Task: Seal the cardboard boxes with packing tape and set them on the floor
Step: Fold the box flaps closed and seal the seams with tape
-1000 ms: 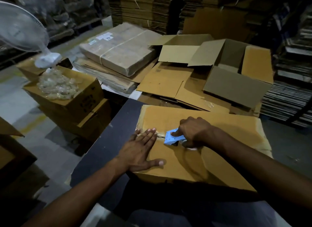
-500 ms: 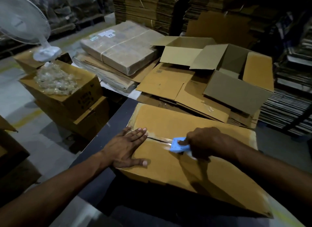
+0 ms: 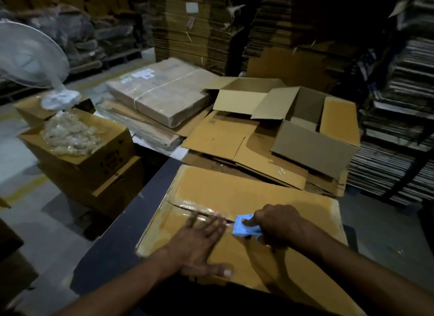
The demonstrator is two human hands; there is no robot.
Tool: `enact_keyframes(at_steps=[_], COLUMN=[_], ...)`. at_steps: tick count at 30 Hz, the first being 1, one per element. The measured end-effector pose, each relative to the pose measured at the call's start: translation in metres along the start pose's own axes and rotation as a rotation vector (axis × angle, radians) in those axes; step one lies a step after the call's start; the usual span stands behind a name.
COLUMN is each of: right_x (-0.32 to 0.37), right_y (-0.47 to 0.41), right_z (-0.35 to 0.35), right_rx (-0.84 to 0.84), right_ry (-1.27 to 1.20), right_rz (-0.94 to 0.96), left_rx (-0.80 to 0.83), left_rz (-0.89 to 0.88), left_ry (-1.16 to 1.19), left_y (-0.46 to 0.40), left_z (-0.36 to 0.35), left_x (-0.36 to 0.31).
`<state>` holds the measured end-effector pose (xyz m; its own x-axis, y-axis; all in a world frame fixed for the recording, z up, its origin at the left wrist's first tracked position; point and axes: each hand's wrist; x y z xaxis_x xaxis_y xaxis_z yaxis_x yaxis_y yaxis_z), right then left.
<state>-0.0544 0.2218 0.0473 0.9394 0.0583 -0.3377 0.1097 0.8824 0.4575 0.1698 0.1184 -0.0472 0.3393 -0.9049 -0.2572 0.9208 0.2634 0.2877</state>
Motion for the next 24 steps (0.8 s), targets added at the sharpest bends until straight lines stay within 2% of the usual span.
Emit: enact_keyframes(at_steps=[4, 11, 16, 24], right_x=[0.001, 0.025, 0.051, 0.003], right_y=[-0.002, -0.03, -0.048, -0.011], right_z=[-0.001, 0.035, 0.06, 0.034], right_rx=[-0.011, 0.121, 0.045, 0.246], right_ry=[0.0, -0.021, 0.04, 0.017], right_rz=[-0.01, 0.094, 0.143, 0.089], left_rx=[-0.036, -0.019, -0.001, -0.014], left_rz=[0.009, 0.099, 0.097, 0.081], left_ry=[0.089, 0.069, 0.009, 0.004], left_y=[-0.018, 0.036, 0.055, 0.057], left_z=[-0.008, 0.006, 0.006, 0.003], left_x=[-0.016, 0.067, 0.101, 0.102])
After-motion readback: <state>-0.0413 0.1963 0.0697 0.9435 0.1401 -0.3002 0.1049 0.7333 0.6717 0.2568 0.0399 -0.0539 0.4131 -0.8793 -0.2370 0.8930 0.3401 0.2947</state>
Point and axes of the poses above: each hand's wrist, its own y-axis away from the middle knuckle, its own z-axis out of the back of the hand, x = y × z, and after that the axes turned 10 degrees about y, right-handed
